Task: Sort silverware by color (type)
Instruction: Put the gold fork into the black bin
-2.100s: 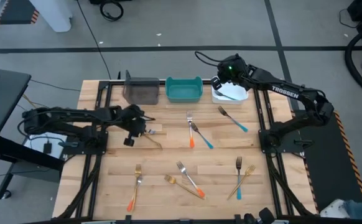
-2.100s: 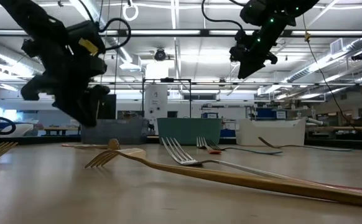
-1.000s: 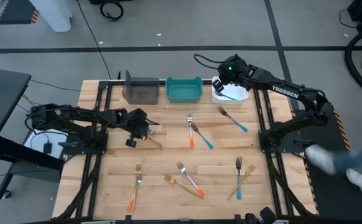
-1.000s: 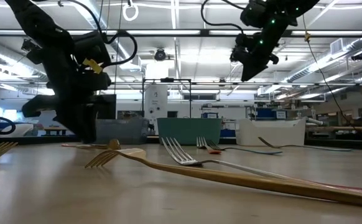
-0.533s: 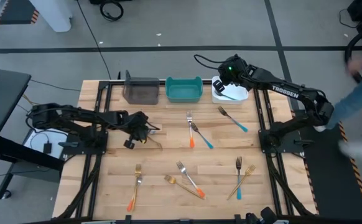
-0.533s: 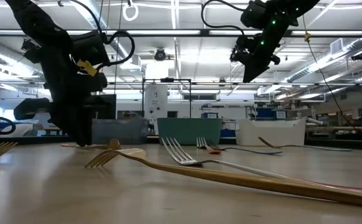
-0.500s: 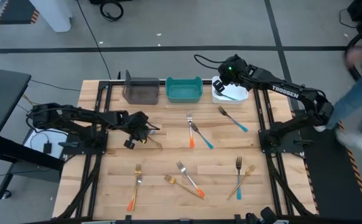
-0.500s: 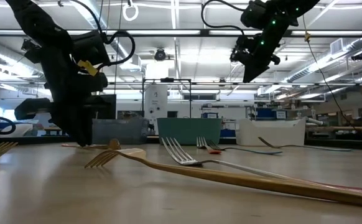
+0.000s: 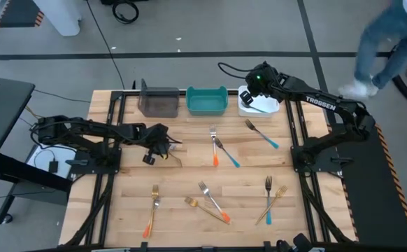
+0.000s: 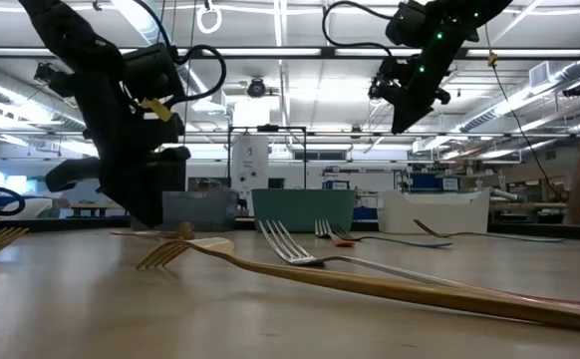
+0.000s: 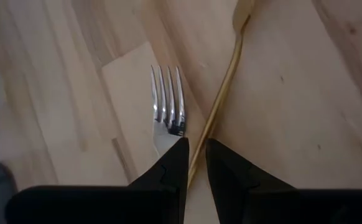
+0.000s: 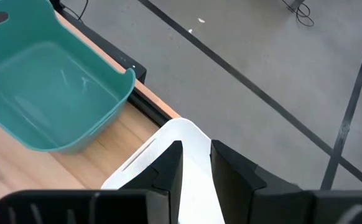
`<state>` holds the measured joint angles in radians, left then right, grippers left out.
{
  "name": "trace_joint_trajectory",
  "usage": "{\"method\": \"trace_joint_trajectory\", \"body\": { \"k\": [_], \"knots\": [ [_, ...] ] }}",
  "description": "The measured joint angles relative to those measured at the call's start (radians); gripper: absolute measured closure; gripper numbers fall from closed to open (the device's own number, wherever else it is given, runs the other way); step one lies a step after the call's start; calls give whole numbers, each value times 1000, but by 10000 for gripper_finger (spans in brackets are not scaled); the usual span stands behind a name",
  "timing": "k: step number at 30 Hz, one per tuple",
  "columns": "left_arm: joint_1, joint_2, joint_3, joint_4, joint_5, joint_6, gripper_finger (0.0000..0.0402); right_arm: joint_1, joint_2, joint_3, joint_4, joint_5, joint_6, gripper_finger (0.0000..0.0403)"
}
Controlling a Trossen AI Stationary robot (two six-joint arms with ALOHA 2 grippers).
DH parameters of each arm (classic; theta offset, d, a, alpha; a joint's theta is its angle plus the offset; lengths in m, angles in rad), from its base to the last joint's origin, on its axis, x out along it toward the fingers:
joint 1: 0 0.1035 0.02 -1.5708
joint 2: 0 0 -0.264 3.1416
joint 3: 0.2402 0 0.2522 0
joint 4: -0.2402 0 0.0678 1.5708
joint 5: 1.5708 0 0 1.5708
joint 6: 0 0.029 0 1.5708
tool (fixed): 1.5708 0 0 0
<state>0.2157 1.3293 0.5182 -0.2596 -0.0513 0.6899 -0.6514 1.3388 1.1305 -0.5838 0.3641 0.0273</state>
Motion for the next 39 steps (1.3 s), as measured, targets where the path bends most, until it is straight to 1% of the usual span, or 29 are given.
{"method": "trace_joint_trajectory", "body": {
  "k": [4, 8, 12, 14, 17, 19, 24, 27, 30, 32, 35, 39],
  "knots": [
    [1, 0, 0, -4, 4, 10, 337, 0, 0, 0, -5, 0, 0, 312],
    [1, 1, 0, -1, 34, 16, 337, 0, 0, 0, -7, 0, 0, 312],
    [1, 43, 0, -3, 62, 58, 337, 0, 0, 0, -8, 0, 0, 312],
    [1, 75, 4, 36, 47, 62, 337, 0, 0, 0, -8, 1, 0, 312],
    [3, 110, 4, 102, -20, 37, 337, 0, 0, 0, -9, 1, 0, 312],
    [9, 115, 3, 117, -29, 8, 337, 0, 0, 0, -9, 0, 0, 312],
    [10, 92, 1, 94, -44, -67, 337, 0, 0, 0, -16, 1, -1, 312],
    [11, 48, 0, 89, -51, -69, 337, -1, 0, 0, -18, 1, -3, 312],
    [12, 23, 33, 90, -48, -94, 337, -1, 0, 0, -18, 1, -4, 312],
    [19, 25, 74, 82, -45, -142, 337, -1, 0, -1, -18, 4, -4, 312],
    [25, 58, 132, 68, -44, -180, 337, -1, 0, -1, -19, 4, -4, 312],
    [19, 106, 191, 78, -18, -119, 337, -3, 0, -1, -18, 4, -4, 312]
  ]
}}
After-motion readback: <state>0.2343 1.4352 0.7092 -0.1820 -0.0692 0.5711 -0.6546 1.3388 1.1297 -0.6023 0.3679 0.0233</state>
